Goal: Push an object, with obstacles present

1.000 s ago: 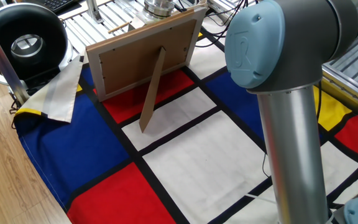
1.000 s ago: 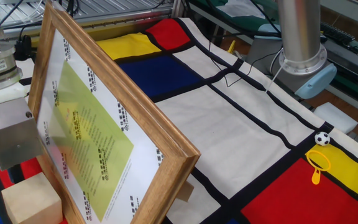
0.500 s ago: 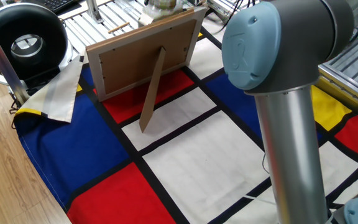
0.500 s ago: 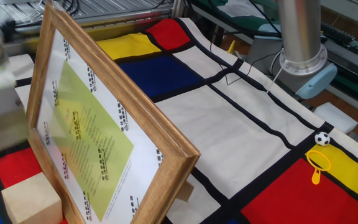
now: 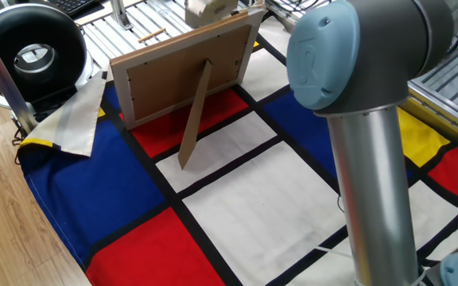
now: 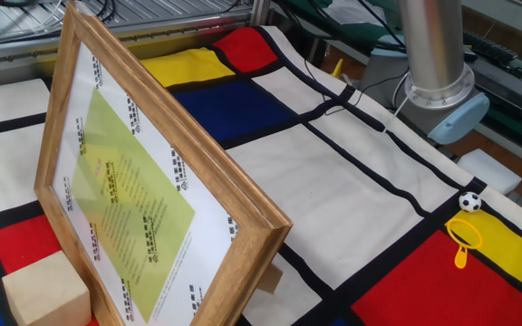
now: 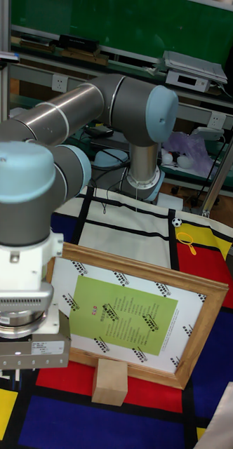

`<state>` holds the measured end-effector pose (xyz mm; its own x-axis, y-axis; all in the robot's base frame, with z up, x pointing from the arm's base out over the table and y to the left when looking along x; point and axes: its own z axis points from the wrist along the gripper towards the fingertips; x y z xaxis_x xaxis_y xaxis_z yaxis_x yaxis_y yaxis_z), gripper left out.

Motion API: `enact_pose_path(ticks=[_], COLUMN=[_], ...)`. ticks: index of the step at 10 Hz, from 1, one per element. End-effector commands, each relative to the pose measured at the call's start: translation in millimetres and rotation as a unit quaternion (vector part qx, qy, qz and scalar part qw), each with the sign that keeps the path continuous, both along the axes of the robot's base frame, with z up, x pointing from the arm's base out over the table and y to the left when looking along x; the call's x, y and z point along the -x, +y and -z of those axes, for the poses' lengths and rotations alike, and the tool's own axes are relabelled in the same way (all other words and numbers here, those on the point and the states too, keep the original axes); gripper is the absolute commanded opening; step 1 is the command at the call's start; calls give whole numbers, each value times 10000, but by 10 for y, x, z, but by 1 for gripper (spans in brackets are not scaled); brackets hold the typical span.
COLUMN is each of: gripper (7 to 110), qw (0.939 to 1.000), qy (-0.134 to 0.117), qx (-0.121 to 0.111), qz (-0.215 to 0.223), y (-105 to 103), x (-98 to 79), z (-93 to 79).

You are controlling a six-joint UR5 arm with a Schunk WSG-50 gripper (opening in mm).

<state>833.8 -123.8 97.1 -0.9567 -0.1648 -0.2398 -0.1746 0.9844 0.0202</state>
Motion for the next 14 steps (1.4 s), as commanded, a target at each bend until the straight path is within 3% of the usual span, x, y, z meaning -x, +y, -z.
enact_pose_path(ticks=[1,3,5,10,14], gripper=[7,7,7,7,7], qw=[9987,9990,9995,9995,9996], qy=[-453,-395,-300,-199,-103], qx=[-217,-197,-7,-221,-242], qz=[-25,-74,-58,81,126], y=[77,199,214,421,433], x=[-249,-258,-284,-240,-169], z=[-261,-226,-257,-307,-343])
